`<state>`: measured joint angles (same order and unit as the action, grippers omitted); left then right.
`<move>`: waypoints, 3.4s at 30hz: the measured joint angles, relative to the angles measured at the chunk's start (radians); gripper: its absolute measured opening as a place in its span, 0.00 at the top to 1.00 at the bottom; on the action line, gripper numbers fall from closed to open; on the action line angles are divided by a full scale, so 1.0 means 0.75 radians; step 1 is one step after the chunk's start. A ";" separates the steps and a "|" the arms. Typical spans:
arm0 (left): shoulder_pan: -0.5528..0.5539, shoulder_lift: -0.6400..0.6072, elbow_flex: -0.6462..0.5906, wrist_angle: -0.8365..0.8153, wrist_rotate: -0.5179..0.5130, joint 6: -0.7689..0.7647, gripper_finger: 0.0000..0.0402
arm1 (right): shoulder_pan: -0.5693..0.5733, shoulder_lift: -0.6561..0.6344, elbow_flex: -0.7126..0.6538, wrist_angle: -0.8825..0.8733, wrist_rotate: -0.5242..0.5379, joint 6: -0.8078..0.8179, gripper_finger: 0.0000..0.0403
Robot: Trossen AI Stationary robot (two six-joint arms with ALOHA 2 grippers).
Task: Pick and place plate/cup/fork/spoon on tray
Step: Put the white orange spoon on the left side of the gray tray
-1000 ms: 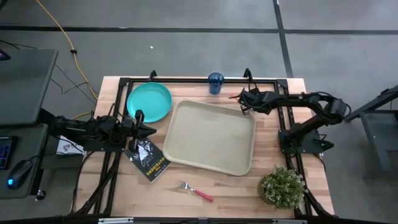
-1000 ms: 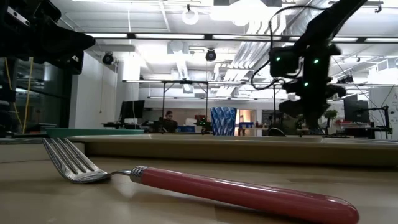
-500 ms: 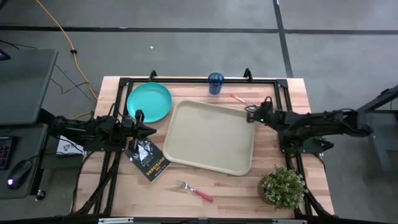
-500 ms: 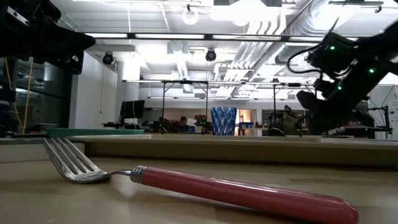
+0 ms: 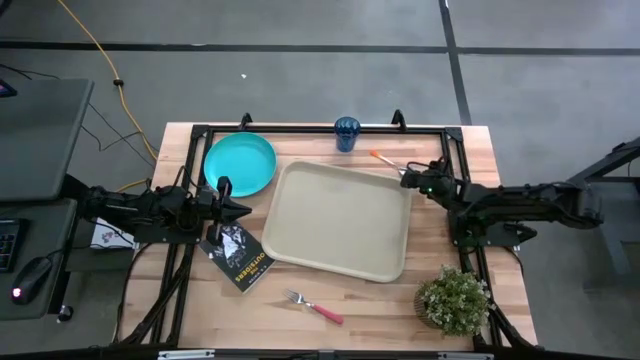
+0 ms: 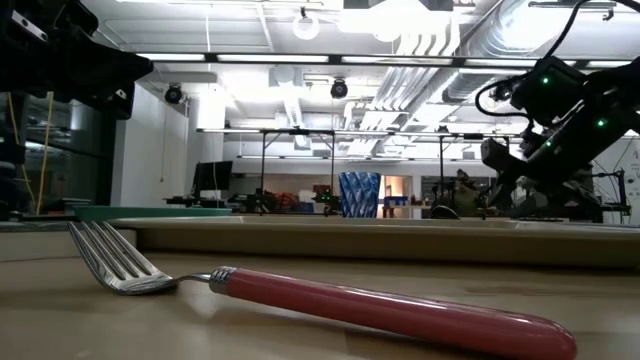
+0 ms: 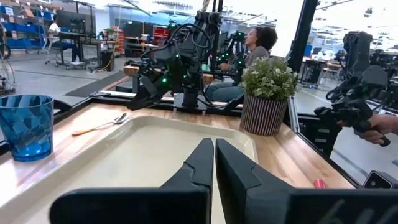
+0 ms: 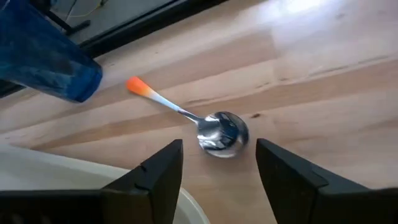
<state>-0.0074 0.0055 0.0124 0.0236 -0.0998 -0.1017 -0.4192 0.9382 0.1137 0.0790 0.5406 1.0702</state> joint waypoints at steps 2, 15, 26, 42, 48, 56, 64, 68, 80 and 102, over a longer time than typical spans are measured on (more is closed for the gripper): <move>0.000 0.000 0.001 0.000 0.000 0.000 1.00 | 0.000 0.021 0.000 -0.007 -0.001 -0.001 0.52; 0.001 0.000 0.000 0.000 0.000 0.000 1.00 | -0.020 0.248 0.001 0.214 0.022 0.041 0.52; 0.000 0.000 0.000 0.000 0.000 0.000 1.00 | -0.094 0.453 0.002 0.421 0.004 0.068 0.52; 0.000 0.000 0.001 0.000 0.000 0.000 1.00 | -0.131 0.581 0.005 0.524 0.055 0.003 0.92; 0.000 0.000 0.000 0.000 0.000 0.000 1.00 | -0.131 0.567 0.004 0.543 0.101 -0.098 0.96; 0.000 0.000 0.000 0.000 0.000 0.000 1.00 | -0.131 0.314 0.004 0.552 0.125 -0.307 0.99; 0.000 0.000 0.001 0.000 0.000 0.000 1.00 | -0.053 -0.071 0.006 0.550 -0.046 -0.570 1.00; 0.000 0.000 0.000 0.000 0.000 0.000 1.00 | 0.052 -0.179 0.083 0.507 -0.279 -0.712 1.00; 0.000 0.000 0.000 0.000 0.000 0.000 1.00 | 0.411 0.400 0.931 -0.245 -0.499 -1.192 1.00; 0.000 0.000 0.000 0.000 0.000 0.000 1.00 | 0.166 1.711 2.328 -1.055 -1.393 -1.867 1.00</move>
<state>-0.0073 0.0053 0.0126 0.0235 -0.0998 -0.1017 -0.2951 2.2218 1.8600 -0.7125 -0.5039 -0.3298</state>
